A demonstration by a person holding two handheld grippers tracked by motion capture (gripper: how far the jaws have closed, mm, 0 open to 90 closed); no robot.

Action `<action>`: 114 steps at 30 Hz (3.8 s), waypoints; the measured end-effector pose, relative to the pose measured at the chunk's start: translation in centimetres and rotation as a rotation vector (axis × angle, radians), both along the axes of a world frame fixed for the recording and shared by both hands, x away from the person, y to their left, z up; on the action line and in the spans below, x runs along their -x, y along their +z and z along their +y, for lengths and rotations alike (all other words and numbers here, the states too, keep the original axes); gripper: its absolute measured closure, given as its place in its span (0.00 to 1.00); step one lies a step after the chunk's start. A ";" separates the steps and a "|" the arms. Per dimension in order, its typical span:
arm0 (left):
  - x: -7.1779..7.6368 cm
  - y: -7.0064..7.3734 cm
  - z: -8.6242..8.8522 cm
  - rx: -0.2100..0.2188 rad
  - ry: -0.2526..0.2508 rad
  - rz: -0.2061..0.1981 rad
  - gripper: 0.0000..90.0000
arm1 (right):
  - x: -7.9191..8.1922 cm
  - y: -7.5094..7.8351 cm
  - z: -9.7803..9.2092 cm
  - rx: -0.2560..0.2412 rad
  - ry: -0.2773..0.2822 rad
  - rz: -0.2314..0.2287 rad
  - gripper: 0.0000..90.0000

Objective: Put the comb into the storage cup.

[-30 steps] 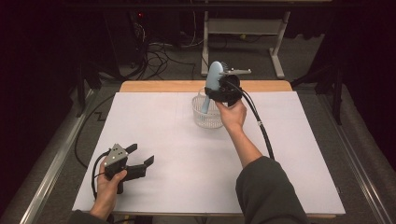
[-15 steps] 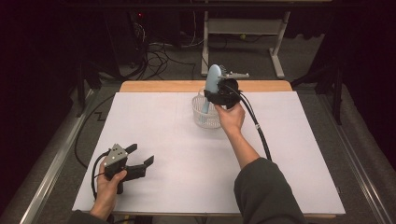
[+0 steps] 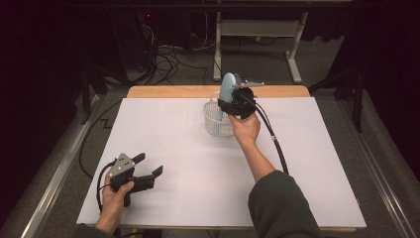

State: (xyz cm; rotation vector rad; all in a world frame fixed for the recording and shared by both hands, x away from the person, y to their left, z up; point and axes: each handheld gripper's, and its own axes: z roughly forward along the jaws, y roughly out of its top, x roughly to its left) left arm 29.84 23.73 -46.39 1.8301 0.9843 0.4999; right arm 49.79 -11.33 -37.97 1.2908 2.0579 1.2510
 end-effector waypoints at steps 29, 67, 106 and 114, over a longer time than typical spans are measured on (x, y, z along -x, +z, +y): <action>0.0 0.0 0.0 0.000 0.004 0.000 0.20 | 0.2 -0.8 -1.1 -0.019 -0.012 0.022 0.55; 0.1 -0.1 0.0 -0.002 0.007 0.004 0.20 | 0.0 -0.2 -2.8 0.059 -0.012 0.060 0.43; 0.0 -0.1 0.0 -0.003 0.008 0.003 0.20 | -0.4 -0.5 -4.2 0.048 -0.012 0.126 0.33; 0.0 -0.1 0.0 -0.003 0.009 0.002 0.20 | -0.3 -0.7 -4.4 0.044 -0.005 0.125 0.33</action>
